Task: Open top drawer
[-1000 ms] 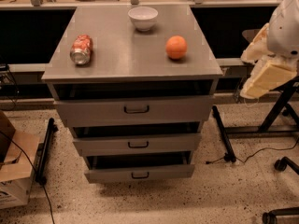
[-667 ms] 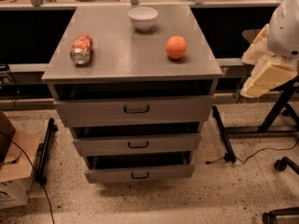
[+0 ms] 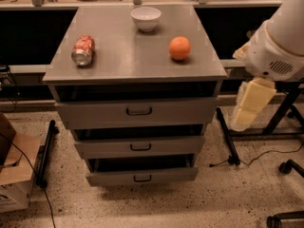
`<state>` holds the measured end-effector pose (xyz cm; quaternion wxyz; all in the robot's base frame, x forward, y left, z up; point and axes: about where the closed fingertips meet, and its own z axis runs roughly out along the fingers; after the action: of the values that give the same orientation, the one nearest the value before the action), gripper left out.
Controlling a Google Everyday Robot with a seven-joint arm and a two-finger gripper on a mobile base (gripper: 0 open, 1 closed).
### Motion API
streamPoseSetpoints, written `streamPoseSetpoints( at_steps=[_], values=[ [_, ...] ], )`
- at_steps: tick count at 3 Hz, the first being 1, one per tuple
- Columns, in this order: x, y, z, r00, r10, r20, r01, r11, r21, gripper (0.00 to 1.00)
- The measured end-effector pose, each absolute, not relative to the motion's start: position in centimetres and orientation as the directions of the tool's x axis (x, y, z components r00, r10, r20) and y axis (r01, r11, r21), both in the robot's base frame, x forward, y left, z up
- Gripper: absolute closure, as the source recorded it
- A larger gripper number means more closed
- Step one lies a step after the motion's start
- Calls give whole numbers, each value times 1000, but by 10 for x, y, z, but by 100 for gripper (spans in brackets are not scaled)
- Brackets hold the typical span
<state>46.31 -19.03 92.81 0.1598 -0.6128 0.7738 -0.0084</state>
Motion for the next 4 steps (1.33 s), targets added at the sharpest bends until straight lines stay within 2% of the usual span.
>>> streamPoseSetpoints(
  at_steps=[2, 3, 4],
  values=[
    [501, -160, 842, -180, -920, -348, -960, 242, -142, 0],
    [529, -160, 811, -202, -882, -425, -955, 273, -113, 0],
    [533, -160, 801, -208, -876, -434, -956, 276, -97, 0]
  ],
)
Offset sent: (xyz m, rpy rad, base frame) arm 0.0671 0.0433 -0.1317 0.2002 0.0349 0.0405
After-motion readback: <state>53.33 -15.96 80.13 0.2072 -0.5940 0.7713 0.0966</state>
